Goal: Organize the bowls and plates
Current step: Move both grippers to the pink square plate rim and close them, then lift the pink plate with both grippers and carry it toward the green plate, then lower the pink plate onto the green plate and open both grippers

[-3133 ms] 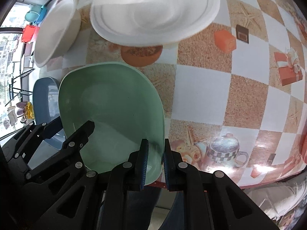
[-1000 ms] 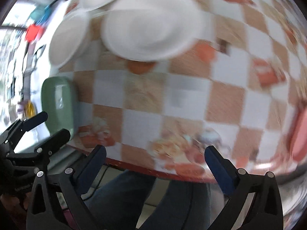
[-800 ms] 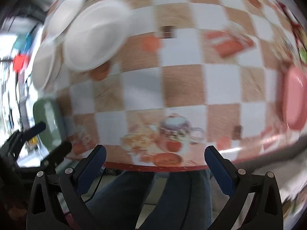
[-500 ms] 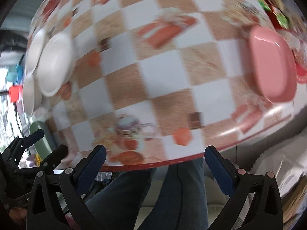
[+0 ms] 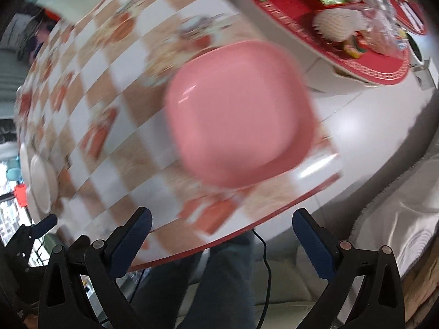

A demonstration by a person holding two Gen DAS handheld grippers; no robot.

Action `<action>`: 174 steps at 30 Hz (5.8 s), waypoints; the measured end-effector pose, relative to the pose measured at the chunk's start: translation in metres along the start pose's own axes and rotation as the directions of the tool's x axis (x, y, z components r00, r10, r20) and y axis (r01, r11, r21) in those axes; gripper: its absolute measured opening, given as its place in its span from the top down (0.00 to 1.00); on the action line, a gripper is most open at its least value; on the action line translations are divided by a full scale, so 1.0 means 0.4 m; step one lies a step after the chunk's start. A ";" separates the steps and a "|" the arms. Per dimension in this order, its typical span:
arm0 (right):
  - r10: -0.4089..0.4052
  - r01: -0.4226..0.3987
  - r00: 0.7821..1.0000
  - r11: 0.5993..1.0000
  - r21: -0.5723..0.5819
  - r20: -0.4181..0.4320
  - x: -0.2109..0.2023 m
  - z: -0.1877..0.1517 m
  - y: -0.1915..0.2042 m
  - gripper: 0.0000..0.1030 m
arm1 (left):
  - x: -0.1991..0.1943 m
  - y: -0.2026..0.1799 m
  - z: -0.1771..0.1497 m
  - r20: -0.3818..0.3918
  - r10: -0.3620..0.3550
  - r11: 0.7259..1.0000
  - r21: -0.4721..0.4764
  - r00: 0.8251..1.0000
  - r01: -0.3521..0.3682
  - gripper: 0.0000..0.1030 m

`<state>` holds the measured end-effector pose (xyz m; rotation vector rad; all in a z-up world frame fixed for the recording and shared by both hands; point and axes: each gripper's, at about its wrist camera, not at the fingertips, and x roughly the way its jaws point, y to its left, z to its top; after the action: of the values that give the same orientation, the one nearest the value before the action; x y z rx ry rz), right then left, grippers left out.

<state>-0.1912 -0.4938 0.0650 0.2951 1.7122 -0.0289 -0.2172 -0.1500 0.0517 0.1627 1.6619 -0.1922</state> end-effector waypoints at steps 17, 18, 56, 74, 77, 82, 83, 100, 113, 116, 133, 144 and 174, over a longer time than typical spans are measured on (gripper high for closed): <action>-0.079 0.078 0.997 0.995 -0.057 -0.010 0.056 0.127 -0.153 0.00 | 0.072 -0.208 0.164 -0.008 0.012 0.995 -0.096 1.000 -0.013 0.12; -0.085 0.085 0.996 0.994 -0.066 -0.006 0.057 0.133 -0.151 0.00 | 0.075 -0.213 0.177 0.000 0.011 0.995 -0.104 1.000 -0.011 0.12; -0.063 0.043 0.997 0.937 -0.347 -0.046 0.131 0.067 0.059 0.72 | 0.200 -0.290 0.222 0.011 -0.004 1.000 -0.031 1.000 0.004 0.58; -0.053 -0.016 0.993 0.825 -0.565 -0.105 0.214 -0.211 0.494 0.72 | 0.222 0.058 -0.089 -0.023 0.038 0.964 -0.264 0.999 -0.043 0.58; -0.051 -0.009 0.994 0.836 -0.548 -0.094 0.223 -0.226 0.509 0.72 | 0.223 0.090 -0.109 -0.020 0.039 0.961 -0.274 0.999 -0.043 0.58; -0.035 -0.017 0.994 0.886 -0.463 -0.103 0.220 -0.217 0.495 0.72 | 0.212 0.091 -0.100 0.008 0.058 0.960 -0.275 0.998 -0.054 0.58; -0.034 -0.017 0.994 0.890 -0.455 -0.105 0.221 -0.211 0.492 0.72 | 0.210 0.091 -0.096 0.017 0.060 0.960 -0.277 0.998 -0.052 0.58; -0.104 0.065 0.993 0.866 -0.495 -0.051 0.223 -0.265 0.544 0.71 | 0.217 0.143 -0.085 0.044 0.061 0.967 -0.251 0.997 -0.048 0.50; -0.127 0.085 0.991 0.847 -0.524 -0.045 0.247 -0.282 0.584 0.60 | 0.219 0.183 -0.134 0.058 0.010 0.956 -0.292 0.998 0.007 0.50; -0.128 0.084 0.991 0.850 -0.520 -0.049 0.249 -0.282 0.587 0.60 | 0.226 0.195 -0.135 0.058 0.006 0.954 -0.299 0.998 0.011 0.50; -0.116 0.037 0.986 0.856 -0.516 -0.121 0.279 -0.363 0.648 0.71 | 0.221 0.241 -0.219 0.037 -0.004 0.966 -0.260 0.999 0.014 0.62; -0.117 0.009 0.983 0.799 -0.601 -0.140 0.313 -0.457 0.812 0.71 | 0.222 0.385 -0.322 0.034 0.038 0.928 -0.371 0.999 -0.023 0.62; -0.150 0.011 0.973 0.790 -0.613 -0.176 0.291 -0.465 0.939 0.70 | 0.208 0.488 -0.410 0.060 0.031 0.924 -0.383 0.998 -0.005 0.62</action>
<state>-0.3072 -0.0753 0.0379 -0.2739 1.8495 0.5083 -0.3416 0.0762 -0.0213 -0.1244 1.5999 0.1432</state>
